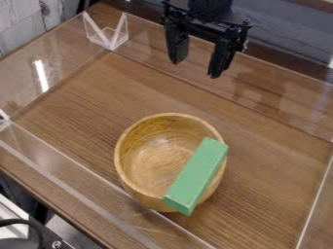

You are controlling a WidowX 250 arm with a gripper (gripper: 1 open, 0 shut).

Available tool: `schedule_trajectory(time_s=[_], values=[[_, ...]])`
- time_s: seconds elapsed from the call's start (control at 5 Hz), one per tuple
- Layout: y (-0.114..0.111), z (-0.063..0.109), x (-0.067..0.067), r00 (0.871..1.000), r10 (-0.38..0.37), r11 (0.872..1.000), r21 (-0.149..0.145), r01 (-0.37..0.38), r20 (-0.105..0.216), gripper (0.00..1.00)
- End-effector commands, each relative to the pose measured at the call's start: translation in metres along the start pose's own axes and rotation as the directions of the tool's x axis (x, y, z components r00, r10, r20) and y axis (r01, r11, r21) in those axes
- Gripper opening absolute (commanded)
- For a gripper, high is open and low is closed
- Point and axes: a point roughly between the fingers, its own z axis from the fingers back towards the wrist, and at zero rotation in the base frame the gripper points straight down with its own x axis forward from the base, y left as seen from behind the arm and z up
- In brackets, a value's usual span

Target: Remove the green block from inside the brown bowl and put it on the table

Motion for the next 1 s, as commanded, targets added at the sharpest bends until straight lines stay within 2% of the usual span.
schedule_trajectory(time_s=[0.0,0.2,0.4,0.6,0.8], values=[[-0.01,-0.014,-0.02,1.0,0.017,1.0,-0.008,-0.017,-0.019,1.0],[-0.028,-0.037,-0.054,0.998,0.035,0.999,-0.017,-0.036,-0.046,1.0],[-0.054,-0.052,-0.075,0.999,0.036,0.999,-0.02,-0.036,-0.009,1.0],[-0.074,-0.06,-0.086,0.999,0.027,0.999,-0.023,-0.026,0.026,1.0],[-0.074,-0.064,-0.087,0.999,0.042,0.999,-0.033,-0.041,0.035,1.0]])
